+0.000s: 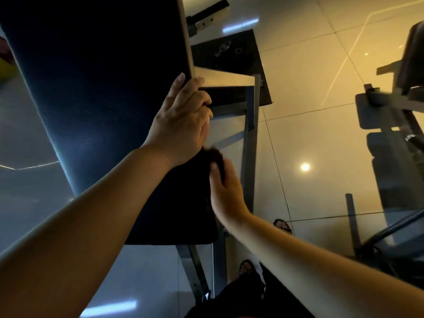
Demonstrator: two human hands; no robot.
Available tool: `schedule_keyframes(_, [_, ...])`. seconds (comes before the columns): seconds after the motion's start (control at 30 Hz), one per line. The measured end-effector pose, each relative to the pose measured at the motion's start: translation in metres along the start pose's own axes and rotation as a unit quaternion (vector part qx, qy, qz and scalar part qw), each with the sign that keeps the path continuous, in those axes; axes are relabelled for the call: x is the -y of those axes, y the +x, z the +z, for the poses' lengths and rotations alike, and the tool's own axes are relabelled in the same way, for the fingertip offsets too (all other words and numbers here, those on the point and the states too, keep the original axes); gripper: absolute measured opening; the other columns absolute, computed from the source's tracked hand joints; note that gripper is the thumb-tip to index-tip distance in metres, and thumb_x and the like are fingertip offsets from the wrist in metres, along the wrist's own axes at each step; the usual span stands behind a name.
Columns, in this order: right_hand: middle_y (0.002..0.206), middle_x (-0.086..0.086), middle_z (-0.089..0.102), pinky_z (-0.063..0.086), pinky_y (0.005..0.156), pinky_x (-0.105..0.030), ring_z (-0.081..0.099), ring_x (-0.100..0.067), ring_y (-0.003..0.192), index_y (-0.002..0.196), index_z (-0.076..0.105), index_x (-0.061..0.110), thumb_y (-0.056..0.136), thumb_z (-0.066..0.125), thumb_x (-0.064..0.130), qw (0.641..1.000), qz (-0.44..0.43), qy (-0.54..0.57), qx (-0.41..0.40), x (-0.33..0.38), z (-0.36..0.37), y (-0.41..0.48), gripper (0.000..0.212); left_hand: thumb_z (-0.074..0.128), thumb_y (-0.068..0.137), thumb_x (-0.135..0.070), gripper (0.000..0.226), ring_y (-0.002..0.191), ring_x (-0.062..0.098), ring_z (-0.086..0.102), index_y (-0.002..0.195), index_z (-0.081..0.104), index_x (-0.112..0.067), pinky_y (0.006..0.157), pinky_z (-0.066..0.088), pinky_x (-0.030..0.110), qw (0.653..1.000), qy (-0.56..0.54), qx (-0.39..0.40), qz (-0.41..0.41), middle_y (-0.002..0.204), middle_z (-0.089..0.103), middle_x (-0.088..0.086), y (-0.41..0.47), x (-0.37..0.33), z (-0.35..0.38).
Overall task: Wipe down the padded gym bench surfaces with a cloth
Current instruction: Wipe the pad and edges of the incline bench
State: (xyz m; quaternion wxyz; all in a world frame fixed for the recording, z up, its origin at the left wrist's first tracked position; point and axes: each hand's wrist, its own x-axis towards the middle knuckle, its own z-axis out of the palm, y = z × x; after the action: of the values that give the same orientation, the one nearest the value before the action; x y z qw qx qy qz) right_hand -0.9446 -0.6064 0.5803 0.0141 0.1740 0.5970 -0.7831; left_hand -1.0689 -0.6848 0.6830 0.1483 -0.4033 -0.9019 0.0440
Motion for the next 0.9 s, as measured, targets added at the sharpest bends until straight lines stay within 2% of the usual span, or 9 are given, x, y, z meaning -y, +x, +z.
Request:
schedule_keyframes(0.13, [0.105,0.017,0.066,0.046,0.076,-0.009,0.064,0.003,0.097,0.115,0.056,0.042,0.108,0.04,0.033,0.996,0.091,-0.016,0.017,-0.025,-0.011,-0.029,0.02,0.042,0.1,-0.023,0.031,0.144,0.028,0.032,0.101,0.071,-0.01,0.124,0.011,0.048,1.0,0.009,0.0,0.021,0.122,0.057,0.006,-0.011,-0.004,0.004])
schedule_keyframes(0.23, [0.096,0.012,0.067,0.049,0.065,-0.016,0.064,0.004,0.077,0.132,0.052,0.036,0.108,0.039,0.035,0.998,0.053,-0.017,0.027,0.007,-0.006,0.006,0.027,0.042,0.1,-0.022,0.032,0.144,0.029,0.032,0.101,0.071,-0.009,0.123,0.011,0.049,1.0,0.017,-0.003,0.019,0.122,0.058,0.007,-0.011,-0.005,0.005])
schedule_keyframes(0.37, [0.092,0.003,0.064,0.051,0.062,-0.029,0.062,-0.01,0.074,0.117,0.054,0.035,0.108,0.04,0.03,0.999,-0.019,0.02,0.026,0.029,-0.001,0.016,0.018,0.039,0.1,-0.024,0.034,0.146,0.028,0.028,0.101,0.07,-0.009,0.124,0.007,0.047,1.0,0.02,0.004,0.014,0.125,0.057,0.007,-0.014,-0.008,0.005])
schedule_keyframes(0.47, [0.103,0.005,0.067,0.052,0.076,-0.023,0.065,-0.007,0.089,0.116,0.052,0.042,0.108,0.041,0.03,1.0,-0.007,-0.003,0.013,-0.022,-0.007,-0.026,0.019,0.041,0.1,-0.021,0.031,0.146,0.028,0.029,0.103,0.069,-0.008,0.124,0.007,0.047,1.0,0.018,-0.006,0.018,0.125,0.057,0.008,-0.019,-0.011,0.007])
schedule_keyframes(0.53, [0.114,0.01,0.066,0.052,0.094,-0.025,0.064,0.0,0.104,0.12,0.051,0.045,0.107,0.041,0.029,1.0,0.027,-0.008,0.007,-0.048,-0.01,-0.052,0.022,0.042,0.101,-0.02,0.03,0.146,0.027,0.029,0.106,0.068,-0.007,0.124,0.008,0.047,1.0,0.01,-0.016,0.012,0.128,0.057,0.008,-0.021,-0.012,0.009])
schedule_keyframes(0.6, [0.117,0.015,0.065,0.05,0.101,-0.025,0.062,0.004,0.109,0.121,0.051,0.047,0.107,0.043,0.028,0.999,0.039,-0.006,-0.012,-0.051,-0.008,-0.056,0.025,0.041,0.102,-0.021,0.032,0.148,0.026,0.027,0.116,0.067,-0.007,0.124,0.009,0.046,1.0,-0.008,-0.026,0.0,0.138,0.054,0.008,-0.023,-0.014,0.011])
schedule_keyframes(0.7, [0.122,0.024,0.06,0.043,0.095,-0.009,0.055,0.013,0.113,0.123,0.05,0.049,0.107,0.042,0.023,1.0,-0.004,-0.029,-0.005,-0.02,-0.001,-0.032,0.031,0.034,0.105,-0.025,0.044,0.152,0.021,0.014,0.143,0.048,-0.008,0.125,0.009,0.044,0.998,-0.041,-0.029,-0.045,0.159,0.035,0.006,-0.027,-0.017,0.011])
schedule_keyframes(0.83, [0.129,0.01,0.061,0.045,0.101,-0.019,0.056,-0.002,0.122,0.136,0.053,0.025,0.108,0.041,0.017,0.993,-0.113,-0.033,-0.003,0.035,0.005,0.013,0.032,0.028,0.105,-0.028,0.055,0.153,0.012,-0.002,0.158,0.018,-0.015,0.125,0.003,0.038,0.988,-0.103,-0.024,-0.113,0.167,0.009,-0.002,-0.039,-0.022,0.009])
schedule_keyframes(0.9, [0.132,0.007,0.06,0.045,0.1,-0.019,0.056,-0.007,0.124,0.14,0.05,0.021,0.107,0.041,0.015,0.988,-0.145,-0.048,0.018,0.046,0.004,0.018,0.034,0.028,0.106,-0.028,0.057,0.152,0.007,-0.007,0.159,0.008,-0.02,0.124,-0.004,0.032,0.973,-0.15,-0.031,-0.171,0.167,0.0,-0.007,-0.045,-0.026,0.008])
